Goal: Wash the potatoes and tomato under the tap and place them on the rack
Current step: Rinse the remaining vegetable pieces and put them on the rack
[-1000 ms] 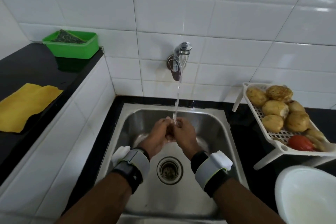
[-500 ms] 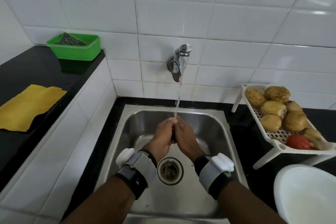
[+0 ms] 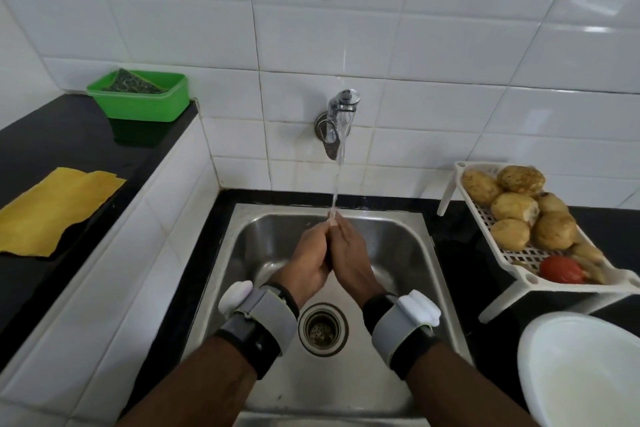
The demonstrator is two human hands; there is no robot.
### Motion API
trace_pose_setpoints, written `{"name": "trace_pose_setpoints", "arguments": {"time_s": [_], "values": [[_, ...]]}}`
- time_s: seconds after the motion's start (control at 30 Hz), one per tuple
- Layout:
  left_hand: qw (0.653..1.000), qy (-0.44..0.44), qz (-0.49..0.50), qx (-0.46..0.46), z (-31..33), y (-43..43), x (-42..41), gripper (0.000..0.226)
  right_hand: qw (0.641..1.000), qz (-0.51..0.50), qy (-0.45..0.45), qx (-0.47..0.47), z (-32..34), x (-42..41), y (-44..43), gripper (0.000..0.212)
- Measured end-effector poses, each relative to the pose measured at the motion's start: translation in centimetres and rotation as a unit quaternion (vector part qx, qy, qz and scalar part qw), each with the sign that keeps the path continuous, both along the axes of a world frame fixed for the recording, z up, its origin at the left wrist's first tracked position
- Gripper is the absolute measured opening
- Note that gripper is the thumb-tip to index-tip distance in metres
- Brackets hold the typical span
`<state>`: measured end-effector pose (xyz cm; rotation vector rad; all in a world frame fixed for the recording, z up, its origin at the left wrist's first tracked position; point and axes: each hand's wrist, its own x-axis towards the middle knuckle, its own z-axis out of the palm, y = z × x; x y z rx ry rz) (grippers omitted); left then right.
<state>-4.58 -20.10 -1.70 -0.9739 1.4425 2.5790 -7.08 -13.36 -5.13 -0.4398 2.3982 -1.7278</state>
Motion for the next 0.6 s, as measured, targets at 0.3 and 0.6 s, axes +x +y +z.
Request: {"name": "trace_pose_setpoints", "arguments": {"time_s": [0.3,0.6], "values": [[1.0,0.011,0.006,0.005,-0.4,-0.8,-0.2,0.028,0.994,0.069,0.069,0.053,-0.4,1.1,0.2,0.047],[0.998,0.04,-0.021,-0.045,-1.6,-3.3,0.3,0.016,0.998,-0.014,0.059,0.006,0.3,-0.4,2.2,0.026]]}}
